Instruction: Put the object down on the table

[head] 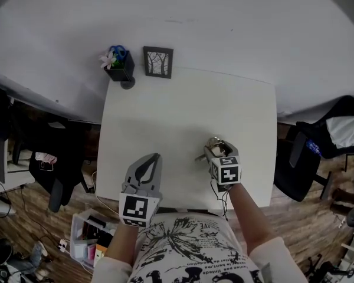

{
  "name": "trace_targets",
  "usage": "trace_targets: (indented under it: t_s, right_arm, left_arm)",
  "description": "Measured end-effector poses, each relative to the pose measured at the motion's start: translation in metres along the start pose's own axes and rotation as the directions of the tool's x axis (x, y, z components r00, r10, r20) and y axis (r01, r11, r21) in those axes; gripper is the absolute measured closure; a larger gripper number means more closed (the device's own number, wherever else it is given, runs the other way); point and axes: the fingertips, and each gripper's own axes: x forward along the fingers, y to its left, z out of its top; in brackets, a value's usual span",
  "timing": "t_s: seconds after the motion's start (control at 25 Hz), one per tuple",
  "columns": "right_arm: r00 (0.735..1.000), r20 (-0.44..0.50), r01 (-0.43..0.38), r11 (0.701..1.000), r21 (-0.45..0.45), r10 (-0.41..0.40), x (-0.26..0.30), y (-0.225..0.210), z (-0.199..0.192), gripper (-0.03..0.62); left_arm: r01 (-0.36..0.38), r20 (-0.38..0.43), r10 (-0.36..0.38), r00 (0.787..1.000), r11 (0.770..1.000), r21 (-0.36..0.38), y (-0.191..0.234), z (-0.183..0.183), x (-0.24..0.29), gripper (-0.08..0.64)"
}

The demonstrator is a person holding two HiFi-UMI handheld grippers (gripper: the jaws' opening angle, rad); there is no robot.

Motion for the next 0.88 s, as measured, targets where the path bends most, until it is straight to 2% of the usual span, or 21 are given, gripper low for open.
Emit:
trace_targets:
  t_s: [0.2,0.68,0.88]
  right_arm:
    - [0.999,-0.036,0.013,1.0,-0.017,-0.013,0.009,0.0,-0.004,0.312]
    - [0.985,-0.168,0.021,0.999,-0.039,-0.027,0.019,0.005,-0.01,0.31]
    - [0.981,-0.194,0.017,0.999,-0.031,-0.023,0.02,0.002,-0.011,0.307]
  left_arm:
    - [-0.005,-0.005,0.005,1.0,1.0,0.014,0.006,0.0,0.003,0.548]
    - [-0.034,-0.024,0.033,0.999,0.999,-0.019,0.009,-0.012,-0.003,0.548]
    - [-0.036,-0.032,0.035,0.999,0.999,-0.027,0.007,-0.015,-0.007,0.548]
